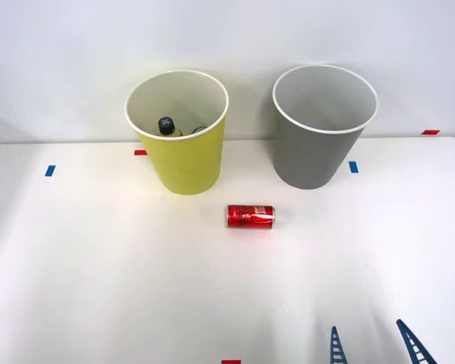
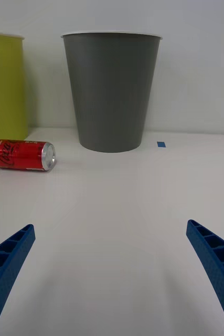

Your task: Put cans in the gray bin, plastic bottles in the light green bin

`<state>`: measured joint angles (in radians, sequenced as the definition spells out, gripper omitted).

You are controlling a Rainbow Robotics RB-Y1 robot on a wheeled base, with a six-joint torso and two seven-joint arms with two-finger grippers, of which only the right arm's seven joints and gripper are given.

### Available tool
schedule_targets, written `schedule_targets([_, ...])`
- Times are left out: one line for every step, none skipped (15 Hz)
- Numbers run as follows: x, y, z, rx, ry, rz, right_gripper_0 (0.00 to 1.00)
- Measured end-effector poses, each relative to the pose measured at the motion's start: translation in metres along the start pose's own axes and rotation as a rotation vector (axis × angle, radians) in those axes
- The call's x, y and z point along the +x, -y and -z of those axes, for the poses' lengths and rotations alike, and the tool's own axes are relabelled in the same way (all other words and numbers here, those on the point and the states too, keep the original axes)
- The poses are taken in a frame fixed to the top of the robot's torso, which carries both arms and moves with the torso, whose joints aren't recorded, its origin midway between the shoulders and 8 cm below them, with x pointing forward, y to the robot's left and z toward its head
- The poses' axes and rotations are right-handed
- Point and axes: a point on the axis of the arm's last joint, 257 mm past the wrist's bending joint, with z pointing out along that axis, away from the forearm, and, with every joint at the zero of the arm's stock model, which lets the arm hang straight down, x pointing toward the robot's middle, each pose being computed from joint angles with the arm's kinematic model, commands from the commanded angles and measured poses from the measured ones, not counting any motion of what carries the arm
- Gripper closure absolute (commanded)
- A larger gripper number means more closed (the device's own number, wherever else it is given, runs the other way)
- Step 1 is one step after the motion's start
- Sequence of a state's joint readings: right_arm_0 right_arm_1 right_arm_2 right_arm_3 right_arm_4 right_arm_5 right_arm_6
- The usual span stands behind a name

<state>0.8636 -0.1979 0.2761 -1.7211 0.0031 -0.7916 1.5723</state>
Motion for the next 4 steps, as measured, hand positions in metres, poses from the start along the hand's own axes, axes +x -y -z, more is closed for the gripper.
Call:
schedule_targets([0.0000, 0.0000, 0.0000, 0.000, 0.000, 0.000, 0.00])
schedule_targets([0.0000, 0.0000, 0.0000, 0.000, 0.000, 0.000, 0.00])
schedule_targets([0.0000, 0.0000, 0.0000, 0.000, 0.000, 0.000, 0.00])
schedule_targets([0.0000, 0.0000, 0.0000, 0.000, 0.000, 0.000, 0.00])
